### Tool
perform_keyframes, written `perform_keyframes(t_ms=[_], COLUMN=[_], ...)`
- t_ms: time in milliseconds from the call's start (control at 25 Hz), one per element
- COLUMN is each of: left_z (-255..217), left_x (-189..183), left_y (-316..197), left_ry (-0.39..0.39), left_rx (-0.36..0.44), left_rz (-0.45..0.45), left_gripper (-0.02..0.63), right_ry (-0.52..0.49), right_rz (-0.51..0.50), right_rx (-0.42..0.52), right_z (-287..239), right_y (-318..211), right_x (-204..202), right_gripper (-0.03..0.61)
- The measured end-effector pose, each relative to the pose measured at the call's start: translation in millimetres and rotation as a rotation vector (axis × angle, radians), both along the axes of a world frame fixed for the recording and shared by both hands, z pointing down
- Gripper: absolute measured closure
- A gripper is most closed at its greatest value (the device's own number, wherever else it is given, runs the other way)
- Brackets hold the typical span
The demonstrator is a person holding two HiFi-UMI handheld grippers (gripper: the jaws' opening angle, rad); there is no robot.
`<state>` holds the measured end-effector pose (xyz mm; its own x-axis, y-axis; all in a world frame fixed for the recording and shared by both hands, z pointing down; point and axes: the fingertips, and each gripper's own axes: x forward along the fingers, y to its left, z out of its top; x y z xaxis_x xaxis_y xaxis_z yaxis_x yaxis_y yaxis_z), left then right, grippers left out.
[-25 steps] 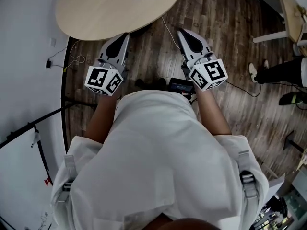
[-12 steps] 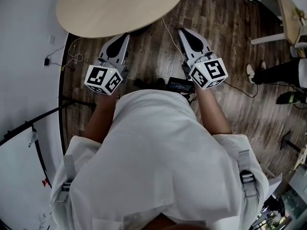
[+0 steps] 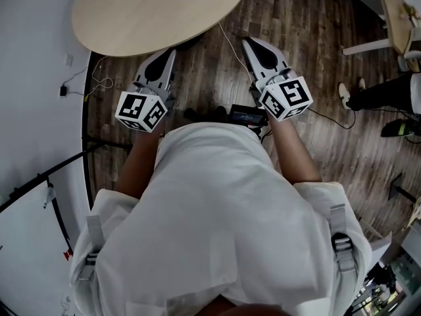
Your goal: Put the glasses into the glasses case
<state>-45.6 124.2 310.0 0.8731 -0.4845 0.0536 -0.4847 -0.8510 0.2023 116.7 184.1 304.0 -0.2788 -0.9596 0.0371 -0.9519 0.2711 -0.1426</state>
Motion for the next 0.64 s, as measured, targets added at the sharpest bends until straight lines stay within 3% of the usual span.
perform_keyframes(t_ms=[640], left_z=[2], left_x=[44], left_y=[-12], left_ry=[0.043], left_rx=[-0.025], left_rz=[-0.003], left_gripper=[0.607], right_ry=[-0.025], right_rz=[-0.003], right_rx=[0.007], right_z=[4], right_y=[-18], right_x=[56], right_gripper=[0.555])
